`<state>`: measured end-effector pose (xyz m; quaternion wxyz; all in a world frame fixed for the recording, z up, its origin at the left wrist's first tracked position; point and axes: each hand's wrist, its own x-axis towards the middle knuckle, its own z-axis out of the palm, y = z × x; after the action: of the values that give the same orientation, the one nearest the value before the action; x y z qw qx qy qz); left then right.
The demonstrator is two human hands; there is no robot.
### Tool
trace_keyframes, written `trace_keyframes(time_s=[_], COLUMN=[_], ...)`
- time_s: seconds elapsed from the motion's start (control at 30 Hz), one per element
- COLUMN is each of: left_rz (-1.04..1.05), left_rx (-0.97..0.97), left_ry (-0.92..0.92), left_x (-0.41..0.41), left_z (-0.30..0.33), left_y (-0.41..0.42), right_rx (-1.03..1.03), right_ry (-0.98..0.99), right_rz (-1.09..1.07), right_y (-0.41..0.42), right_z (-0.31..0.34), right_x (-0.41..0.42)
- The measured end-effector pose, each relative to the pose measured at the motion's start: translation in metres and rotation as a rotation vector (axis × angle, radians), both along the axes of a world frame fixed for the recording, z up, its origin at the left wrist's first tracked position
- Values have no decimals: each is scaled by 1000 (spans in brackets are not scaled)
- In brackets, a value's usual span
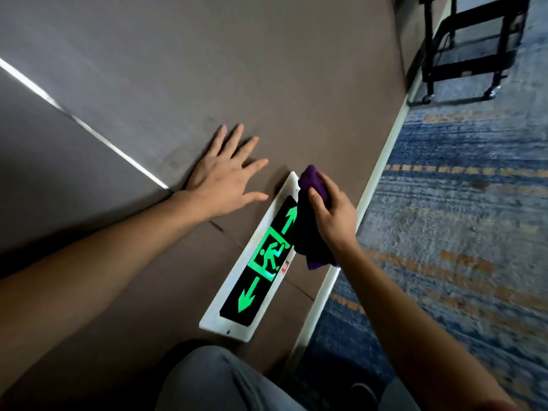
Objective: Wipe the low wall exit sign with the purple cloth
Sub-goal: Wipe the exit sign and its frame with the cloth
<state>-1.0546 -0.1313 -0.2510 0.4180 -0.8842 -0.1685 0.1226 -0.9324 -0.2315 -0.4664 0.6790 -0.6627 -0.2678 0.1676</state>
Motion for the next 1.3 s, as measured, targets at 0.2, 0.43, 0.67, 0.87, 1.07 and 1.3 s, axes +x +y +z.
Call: trace_keyframes(time_s=[0.2,0.43,0.67,0.87,1.07,1.3], left_rz=[-90,-108,-98,-70,-50,-88], left_rx=[149,256,293,276,259,264], left_ry=[122,203,250,251,268,260], left_x=[-12,-15,-14,-12,-11,-13], left_z=[8,7,7,7,8,6], left_y=[8,9,8,4,0,3], right_rx=[-4,-16,-130,-152,-144,-235], right_ry=[44,16,20,-127,-196,-198], right_rz=[-55,65,15,42,86,34], right_y=[29,57,64,32,30,63], right_z=[-1,5,5,-5,-11,-1], right_x=[25,4,-40,-103,-94,-23])
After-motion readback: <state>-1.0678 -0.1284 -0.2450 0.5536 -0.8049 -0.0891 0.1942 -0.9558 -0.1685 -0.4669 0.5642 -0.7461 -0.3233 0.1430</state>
